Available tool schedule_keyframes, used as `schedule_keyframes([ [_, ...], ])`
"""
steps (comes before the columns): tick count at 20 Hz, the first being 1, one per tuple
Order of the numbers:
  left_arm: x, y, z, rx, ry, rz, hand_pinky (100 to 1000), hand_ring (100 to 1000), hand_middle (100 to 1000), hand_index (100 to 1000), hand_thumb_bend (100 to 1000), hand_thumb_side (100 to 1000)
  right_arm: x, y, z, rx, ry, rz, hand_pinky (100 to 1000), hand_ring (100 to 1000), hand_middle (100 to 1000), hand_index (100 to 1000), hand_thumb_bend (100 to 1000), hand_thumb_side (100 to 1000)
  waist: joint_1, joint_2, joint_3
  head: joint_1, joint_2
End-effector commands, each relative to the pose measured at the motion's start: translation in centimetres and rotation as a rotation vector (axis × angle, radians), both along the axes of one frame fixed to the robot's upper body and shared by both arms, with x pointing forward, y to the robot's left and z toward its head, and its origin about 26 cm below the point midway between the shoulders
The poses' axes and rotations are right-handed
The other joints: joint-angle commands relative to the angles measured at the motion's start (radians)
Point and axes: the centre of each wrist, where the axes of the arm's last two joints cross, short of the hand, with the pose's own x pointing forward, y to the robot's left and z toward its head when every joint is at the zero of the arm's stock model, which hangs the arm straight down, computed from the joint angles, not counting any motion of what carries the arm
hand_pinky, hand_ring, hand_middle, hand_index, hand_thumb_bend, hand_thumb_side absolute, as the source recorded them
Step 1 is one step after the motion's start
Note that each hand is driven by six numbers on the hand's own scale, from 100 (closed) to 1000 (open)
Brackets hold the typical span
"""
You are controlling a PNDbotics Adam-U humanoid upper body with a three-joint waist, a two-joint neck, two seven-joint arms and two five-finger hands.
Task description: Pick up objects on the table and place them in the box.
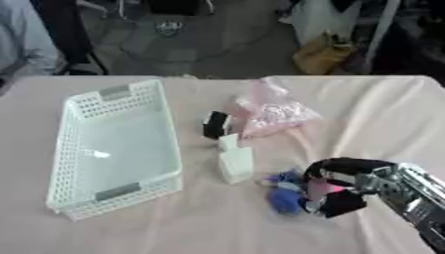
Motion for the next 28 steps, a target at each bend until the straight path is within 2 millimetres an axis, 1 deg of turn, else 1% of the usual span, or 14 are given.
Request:
schedule_keyframes([
  [1, -0.4, 0.2, 0.9, 0.018, -0.031, 0.008, 825, 959, 916, 949, 100, 966, 0.5, -1.5, 0.6, -0.024, -0.018, -0.025, 877, 912, 898, 862, 323, 598, 0.01, -0.022, 0.003, -0.002, -0.008],
  [4, -0.4, 0.2, 0.9, 0.017, -0.031, 0.008, 825, 959, 914, 947, 100, 966, 0.7, -2.0, 0.1, -0.033, -0.014, -0.026, 812, 865, 883, 852, 298, 520, 0.012, -0.02, 0.003, -0.003, -0.006],
  [7, -0.4, 0.2, 1.0, 0.015, -0.033, 0.008, 826, 959, 913, 947, 100, 966, 0.7, -2.3, -0.3, -0.041, -0.012, -0.02, 795, 842, 875, 848, 288, 499, 0.014, -0.019, 0.0, -0.003, -0.006],
  [8, -0.4, 0.2, 1.0, 0.015, -0.033, 0.008, 826, 959, 910, 945, 100, 965, 0.7, -2.3, -0.3, -0.042, -0.013, -0.019, 688, 705, 837, 832, 256, 386, 0.014, -0.019, 0.0, -0.004, -0.006],
  [12, -0.4, 0.1, 1.0, 0.013, -0.035, 0.006, 826, 959, 907, 944, 100, 964, 0.6, -2.8, -0.9, -0.069, -0.045, -0.019, 621, 587, 794, 808, 245, 350, 0.022, -0.017, -0.001, -0.007, -0.004],
  [13, -0.4, 0.1, 1.0, 0.013, -0.035, 0.006, 826, 959, 906, 943, 100, 965, 0.6, -2.9, -1.0, -0.069, -0.056, -0.019, 607, 559, 753, 789, 237, 338, 0.024, -0.017, -0.001, -0.007, -0.004],
  [14, -0.4, 0.1, 1.0, 0.013, -0.035, 0.006, 826, 959, 906, 943, 100, 965, 0.6, -3.0, -1.1, -0.069, -0.066, -0.017, 607, 559, 753, 789, 237, 338, 0.025, -0.017, 0.0, -0.007, -0.004],
  [17, -0.4, 0.1, 1.1, 0.011, -0.038, 0.006, 826, 959, 902, 940, 100, 964, 0.6, -3.4, -1.6, -0.061, -0.087, -0.02, 537, 520, 695, 753, 220, 298, 0.028, -0.017, -0.002, -0.006, -0.005],
  [20, -0.4, 0.1, 1.1, 0.008, -0.04, 0.006, 826, 959, 901, 938, 100, 961, 0.7, -3.7, -2.0, -0.049, -0.099, -0.019, 520, 510, 684, 746, 220, 291, 0.03, -0.017, -0.003, -0.006, -0.007],
  [21, -0.4, 0.1, 1.1, 0.006, -0.041, 0.006, 826, 959, 897, 934, 100, 958, 0.6, -3.8, -2.2, -0.045, -0.1, -0.018, 452, 482, 670, 737, 205, 271, 0.032, -0.016, -0.002, -0.006, -0.007],
  [23, -0.4, 0.1, 1.1, 0.005, -0.043, 0.007, 826, 959, 895, 931, 100, 956, 0.6, -4.0, -2.6, -0.041, -0.104, -0.018, 411, 458, 661, 735, 202, 264, 0.034, -0.015, -0.001, -0.004, -0.006],
  [26, -0.4, 0.1, 1.1, 0.004, -0.045, 0.007, 827, 959, 894, 929, 100, 955, 0.6, -4.3, -3.0, -0.048, -0.108, -0.017, 442, 489, 683, 744, 239, 291, 0.036, -0.014, 0.002, -0.003, -0.005],
  [27, -0.4, 0.1, 1.1, 0.003, -0.044, 0.008, 827, 959, 891, 927, 100, 953, 0.7, -4.3, -3.1, -0.05, -0.11, -0.017, 398, 424, 595, 719, 242, 292, 0.036, -0.014, 0.002, -0.003, -0.005],
  [28, -0.4, 0.1, 1.1, 0.002, -0.044, 0.009, 827, 959, 891, 927, 100, 953, 0.7, -4.4, -3.1, -0.052, -0.114, -0.017, 398, 424, 595, 719, 242, 292, 0.036, -0.013, 0.003, -0.003, -0.005],
])
